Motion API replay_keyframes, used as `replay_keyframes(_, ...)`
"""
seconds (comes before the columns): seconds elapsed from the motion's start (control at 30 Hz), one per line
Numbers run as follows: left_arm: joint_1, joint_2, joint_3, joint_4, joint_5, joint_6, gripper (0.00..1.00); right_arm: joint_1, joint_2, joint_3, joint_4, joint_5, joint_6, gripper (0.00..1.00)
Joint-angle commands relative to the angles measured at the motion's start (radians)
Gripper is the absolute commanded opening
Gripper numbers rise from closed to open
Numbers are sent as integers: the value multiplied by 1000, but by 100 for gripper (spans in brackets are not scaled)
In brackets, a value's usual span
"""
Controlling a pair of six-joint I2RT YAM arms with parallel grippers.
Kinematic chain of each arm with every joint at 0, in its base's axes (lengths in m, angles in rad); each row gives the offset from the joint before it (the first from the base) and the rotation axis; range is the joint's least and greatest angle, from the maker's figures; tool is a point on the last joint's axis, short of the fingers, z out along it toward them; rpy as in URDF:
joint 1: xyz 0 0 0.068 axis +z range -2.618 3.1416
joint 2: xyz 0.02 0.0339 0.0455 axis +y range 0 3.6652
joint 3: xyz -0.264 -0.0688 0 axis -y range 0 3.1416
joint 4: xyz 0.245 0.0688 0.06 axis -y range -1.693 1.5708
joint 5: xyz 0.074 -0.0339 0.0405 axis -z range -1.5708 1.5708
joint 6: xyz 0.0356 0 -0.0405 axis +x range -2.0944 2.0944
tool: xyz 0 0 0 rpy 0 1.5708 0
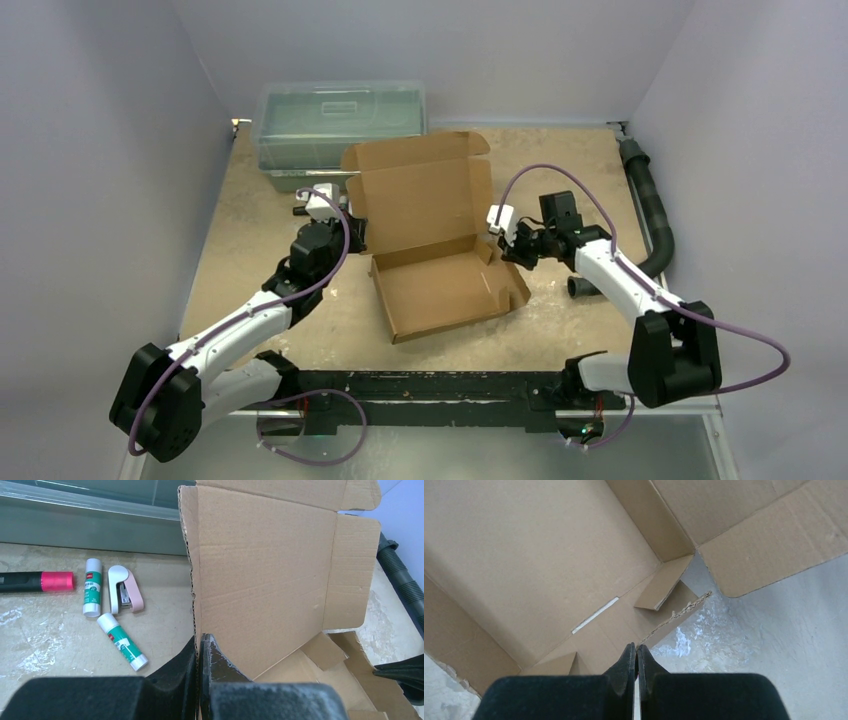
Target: Fold the paper box
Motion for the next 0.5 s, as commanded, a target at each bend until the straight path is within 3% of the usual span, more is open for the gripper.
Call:
replay_keyframes(0.0, -5, -4, 50, 35, 33, 24, 0, 43, -43, 17, -29, -29, -43, 0)
replay_keyframes(0.47, -5, 19, 73, 37, 73, 60, 0, 95, -48, 147, -77, -48, -34, 0)
